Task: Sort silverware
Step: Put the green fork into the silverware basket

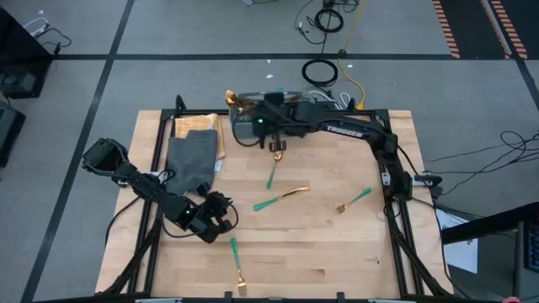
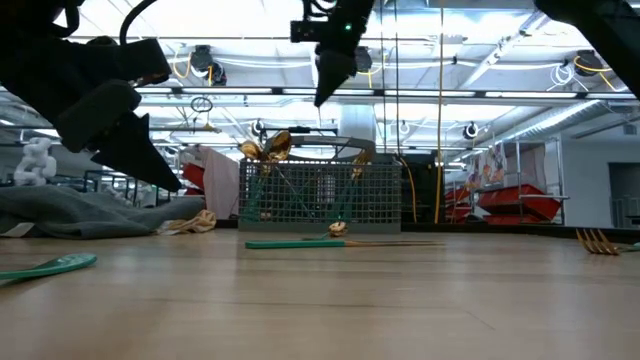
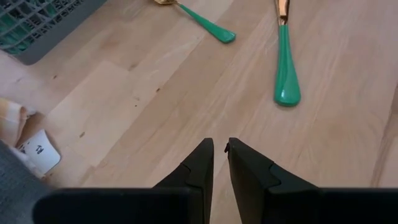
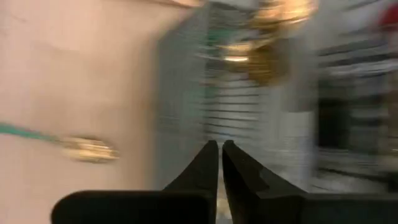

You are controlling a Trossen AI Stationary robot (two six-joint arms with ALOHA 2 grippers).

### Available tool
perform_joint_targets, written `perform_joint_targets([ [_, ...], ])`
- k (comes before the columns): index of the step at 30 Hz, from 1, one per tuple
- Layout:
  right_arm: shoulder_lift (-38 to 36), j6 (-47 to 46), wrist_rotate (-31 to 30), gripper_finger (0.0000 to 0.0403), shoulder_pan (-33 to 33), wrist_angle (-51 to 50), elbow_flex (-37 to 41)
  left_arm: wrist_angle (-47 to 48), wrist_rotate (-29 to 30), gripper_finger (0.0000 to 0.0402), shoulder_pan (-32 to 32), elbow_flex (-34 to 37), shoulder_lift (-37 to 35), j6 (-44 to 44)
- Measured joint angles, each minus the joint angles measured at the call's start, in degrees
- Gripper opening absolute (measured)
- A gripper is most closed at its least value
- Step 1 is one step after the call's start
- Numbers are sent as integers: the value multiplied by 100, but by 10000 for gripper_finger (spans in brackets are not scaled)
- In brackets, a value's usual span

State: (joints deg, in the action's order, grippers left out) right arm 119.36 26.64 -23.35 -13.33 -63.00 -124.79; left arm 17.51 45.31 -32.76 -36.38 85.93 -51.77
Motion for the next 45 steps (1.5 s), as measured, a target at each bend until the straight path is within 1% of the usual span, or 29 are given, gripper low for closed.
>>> perform_joint_targets([
  [3, -9, -631, 478, 2, -4, -625, 0, -7, -1, 58, 1, 0, 0, -27],
  [5, 79, -859, 959, 2, 57, -1048, -2, -27, -3, 58, 0, 0, 0, -78],
  [8, 296, -1000, 1816, 1, 258, -1648, 14, -98, -49, 58, -47, 0, 0, -223],
  [10, 376, -997, 2137, 1, 493, -1768, 71, -132, -137, 58, -96, 0, 0, -238],
  [13, 353, -944, 2630, 0, 962, -1567, 304, -219, -189, 58, -176, 0, 0, -245],
  [16, 374, -1002, 3438, 4, 1444, -1240, 568, -262, -210, 58, -264, 0, 0, -342],
  [17, 375, -1079, 3607, 6, 1613, -1075, 657, -265, -218, 58, -296, 0, 0, -345],
  [21, 368, -1325, 3711, 9, 2265, -234, 969, -431, -344, 58, -411, 0, 0, -345],
  [23, 372, -1380, 3708, 9, 2566, 191, 1129, -535, -583, 58, -470, 0, 0, -308],
  [25, 372, -1407, 3710, 9, 2850, 462, 1259, -711, -1067, 58, -581, 2, 0, 111],
  [28, 372, -1499, 3706, 9, 3223, 420, 1287, -1187, -1876, 58, -880, -8, 0, 1356],
  [30, 372, -1696, 3701, 9, 3409, 380, 1285, -1356, -2150, 58, -1091, -126, 0, 2173],
  [34, 372, -2172, 3671, 15, 3662, 285, 1286, -1178, -2265, 58, -1346, -656, 0, 3664],
  [38, 370, -2499, 3660, 46, 3877, 259, 1286, -551, -2438, 61, -1349, -1395, 0, 5025],
  [42, 370, -2819, 3666, 89, 4038, -22, 1285, 396, -2446, 82, -1228, -2118, 50, 5845],
  [45, 371, -3203, 3660, 118, 4160, -331, 1285, 875, -2794, 109, -1059, -2478, 194, 6229],
])
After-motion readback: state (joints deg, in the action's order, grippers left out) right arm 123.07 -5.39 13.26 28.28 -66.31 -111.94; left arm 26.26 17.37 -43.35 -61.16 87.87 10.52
